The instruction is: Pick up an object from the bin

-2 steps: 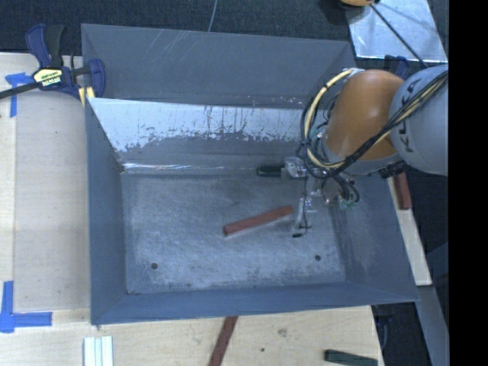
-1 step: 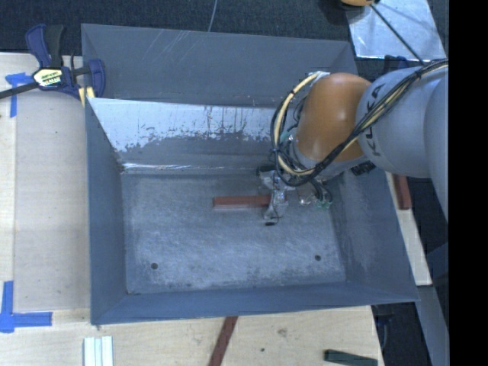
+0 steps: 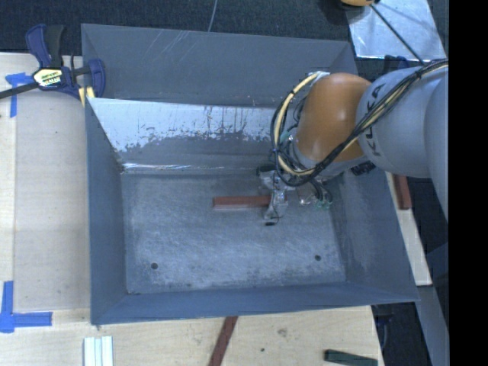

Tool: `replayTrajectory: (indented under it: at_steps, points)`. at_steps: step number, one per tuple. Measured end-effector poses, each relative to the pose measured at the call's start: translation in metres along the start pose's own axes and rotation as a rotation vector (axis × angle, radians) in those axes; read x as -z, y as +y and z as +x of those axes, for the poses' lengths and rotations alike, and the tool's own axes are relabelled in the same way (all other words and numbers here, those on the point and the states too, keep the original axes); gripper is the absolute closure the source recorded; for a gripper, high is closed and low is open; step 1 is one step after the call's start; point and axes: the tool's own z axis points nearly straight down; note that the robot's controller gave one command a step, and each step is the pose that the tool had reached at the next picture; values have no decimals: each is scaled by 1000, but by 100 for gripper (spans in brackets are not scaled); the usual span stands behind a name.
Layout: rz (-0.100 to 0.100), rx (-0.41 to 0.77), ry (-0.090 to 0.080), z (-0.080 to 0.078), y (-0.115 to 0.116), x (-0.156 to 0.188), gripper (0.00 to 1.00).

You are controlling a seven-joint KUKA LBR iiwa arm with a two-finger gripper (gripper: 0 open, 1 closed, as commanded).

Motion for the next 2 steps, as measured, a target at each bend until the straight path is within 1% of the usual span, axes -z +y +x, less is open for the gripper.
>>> replayTrajectory:
  at_steps: [1,2]
  points:
    - [0,2,4,2,1,3,100]
    - [1,-26,-4,-3,7,45,100]
